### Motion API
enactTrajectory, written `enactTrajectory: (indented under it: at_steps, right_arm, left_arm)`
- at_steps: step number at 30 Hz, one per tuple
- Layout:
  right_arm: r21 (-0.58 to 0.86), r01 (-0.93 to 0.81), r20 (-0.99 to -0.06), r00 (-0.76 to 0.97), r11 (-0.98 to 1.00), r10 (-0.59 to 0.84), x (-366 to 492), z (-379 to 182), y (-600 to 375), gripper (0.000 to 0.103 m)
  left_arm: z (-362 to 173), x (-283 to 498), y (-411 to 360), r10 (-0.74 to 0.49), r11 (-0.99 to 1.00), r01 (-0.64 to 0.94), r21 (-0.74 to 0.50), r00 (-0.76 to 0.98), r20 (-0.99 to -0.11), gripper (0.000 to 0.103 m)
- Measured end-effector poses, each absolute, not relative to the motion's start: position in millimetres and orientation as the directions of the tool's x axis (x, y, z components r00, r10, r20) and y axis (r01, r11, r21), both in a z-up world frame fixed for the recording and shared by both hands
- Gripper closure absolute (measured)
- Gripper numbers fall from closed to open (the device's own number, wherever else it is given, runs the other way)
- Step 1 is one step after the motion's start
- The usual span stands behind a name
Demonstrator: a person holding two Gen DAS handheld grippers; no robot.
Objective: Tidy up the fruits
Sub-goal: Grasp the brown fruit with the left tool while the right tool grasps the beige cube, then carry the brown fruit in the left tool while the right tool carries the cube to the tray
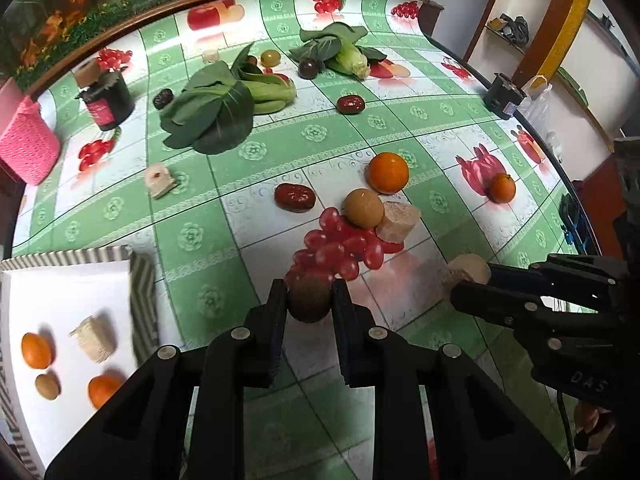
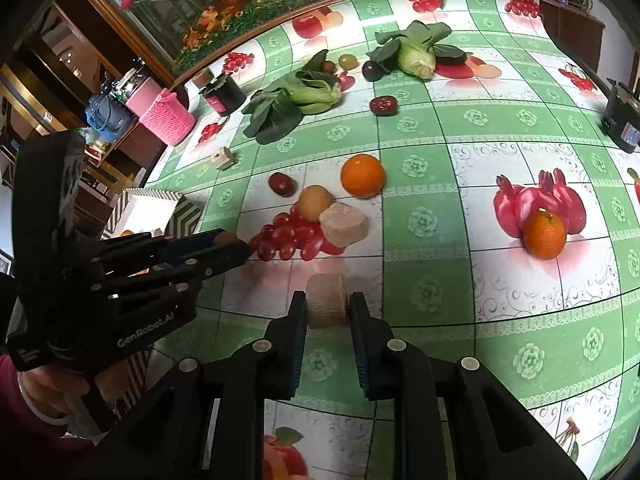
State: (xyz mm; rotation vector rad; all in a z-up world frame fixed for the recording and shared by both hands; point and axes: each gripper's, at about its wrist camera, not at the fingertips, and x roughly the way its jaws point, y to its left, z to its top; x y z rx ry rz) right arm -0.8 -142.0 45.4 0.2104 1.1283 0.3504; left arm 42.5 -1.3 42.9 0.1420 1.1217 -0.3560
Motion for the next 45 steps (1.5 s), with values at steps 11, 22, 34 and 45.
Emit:
enactTrajectory:
  at_steps: [11, 22, 34, 45]
  right_arm:
    - [0.322, -0.208, -0.844, 0.378, 0.923, 0.380, -13, 59, -118, 0.081]
    - [0.314, -0.259, -0.840, 0.372, 0.913, 0.394, -23, 70, -89, 0.081]
    - [0.303, -0.333, -0.836, 0.356, 0.893, 0.417, -26, 81, -52, 0.081]
    - [0.302, -0.412, -0.834, 0.323, 0.860, 0.448, -22, 83, -6, 0.082]
  left_arm:
    - [62, 21, 24, -0.184, 0.948, 0.313, -0.048, 0.422, -0.888, 0.084]
    - [73, 8, 56, -0.156, 0.962, 0.273, -0.031, 0.450, -0.879, 0.084]
    - [79, -1, 85, -0.130, 0.974, 0.226, -0.023, 0.470, -0.873, 0.084]
    - [76, -6, 128, -0.092, 0.987, 0.162, -0.016, 0.471, -0.877, 0.084]
